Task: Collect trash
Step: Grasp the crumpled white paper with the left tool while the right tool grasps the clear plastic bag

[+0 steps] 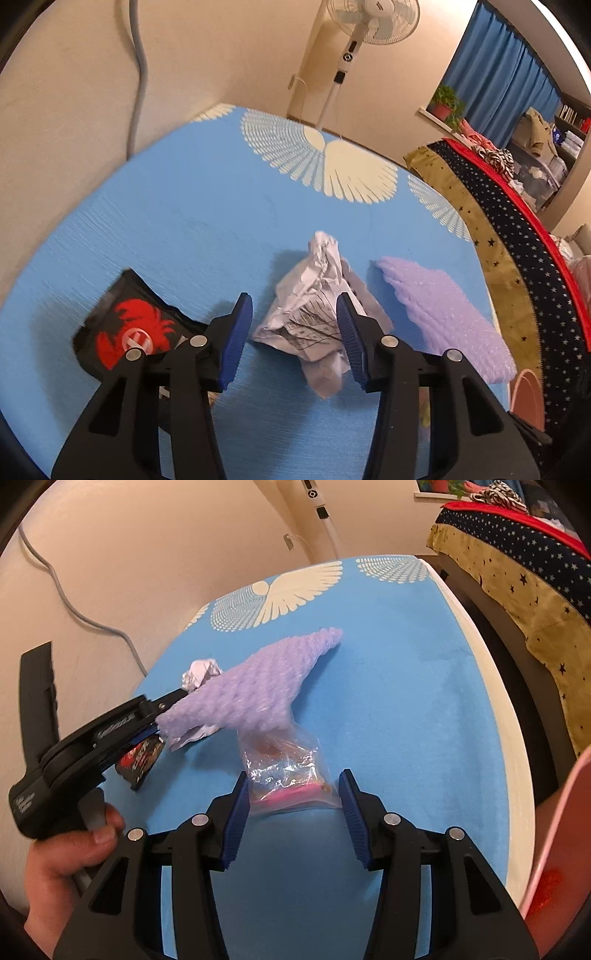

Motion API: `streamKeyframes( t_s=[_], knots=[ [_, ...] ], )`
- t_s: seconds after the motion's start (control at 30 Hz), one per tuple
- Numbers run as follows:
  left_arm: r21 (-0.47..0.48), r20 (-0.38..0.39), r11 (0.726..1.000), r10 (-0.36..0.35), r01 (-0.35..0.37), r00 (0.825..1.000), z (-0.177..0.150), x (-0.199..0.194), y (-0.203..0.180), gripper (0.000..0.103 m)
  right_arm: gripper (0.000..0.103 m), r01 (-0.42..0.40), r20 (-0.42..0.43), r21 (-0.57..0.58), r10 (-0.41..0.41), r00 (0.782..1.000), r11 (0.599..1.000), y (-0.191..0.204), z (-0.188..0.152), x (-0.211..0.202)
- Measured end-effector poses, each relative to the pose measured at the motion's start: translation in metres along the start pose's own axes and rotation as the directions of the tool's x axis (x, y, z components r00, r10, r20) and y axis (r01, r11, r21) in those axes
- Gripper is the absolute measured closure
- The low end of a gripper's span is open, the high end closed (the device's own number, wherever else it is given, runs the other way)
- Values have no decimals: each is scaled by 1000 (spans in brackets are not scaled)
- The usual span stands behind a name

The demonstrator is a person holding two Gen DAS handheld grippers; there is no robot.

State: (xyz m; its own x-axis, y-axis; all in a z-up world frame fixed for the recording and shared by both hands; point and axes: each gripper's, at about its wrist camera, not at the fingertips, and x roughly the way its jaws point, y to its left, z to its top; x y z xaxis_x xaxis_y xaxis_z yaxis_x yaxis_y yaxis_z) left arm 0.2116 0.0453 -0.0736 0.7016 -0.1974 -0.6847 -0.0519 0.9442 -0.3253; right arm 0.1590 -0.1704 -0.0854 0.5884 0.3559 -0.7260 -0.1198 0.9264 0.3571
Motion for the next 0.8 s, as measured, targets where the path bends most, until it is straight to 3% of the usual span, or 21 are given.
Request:
streamKeyframes(
  t_s=[0.07,0.17,0.2,0.23,0.63,0.8],
  knots=[
    [-9,-24,1000,-23,23,999,-2,2,1,72,54,-1,-8,12,1,1000,1000,-1,-2,-3],
    [-21,-27,999,-47,46,999,-5,-6,1,74,54,10,-22,8,-10,1000,1000,0,-12,-12],
    [-26,-25,998,-50,50,998,-5,-9,1,90,54,14,-26,5,-14,1000,1000,2,-15,-12],
    [-31,-25,998,-46,45,999,-6,-13,1,99,54,18,-31,3,-18,999,1000,2,-18,-16],
    [31,21,999,-33,33,999,-32,-84,-16,99,55,62,-121,-3,-62,991,998,7,-66,-66],
    [62,50,997,-48,44,998,-42,-119,-19,99,55,52,-106,-5,-53,993,999,9,-81,-93]
  ],
)
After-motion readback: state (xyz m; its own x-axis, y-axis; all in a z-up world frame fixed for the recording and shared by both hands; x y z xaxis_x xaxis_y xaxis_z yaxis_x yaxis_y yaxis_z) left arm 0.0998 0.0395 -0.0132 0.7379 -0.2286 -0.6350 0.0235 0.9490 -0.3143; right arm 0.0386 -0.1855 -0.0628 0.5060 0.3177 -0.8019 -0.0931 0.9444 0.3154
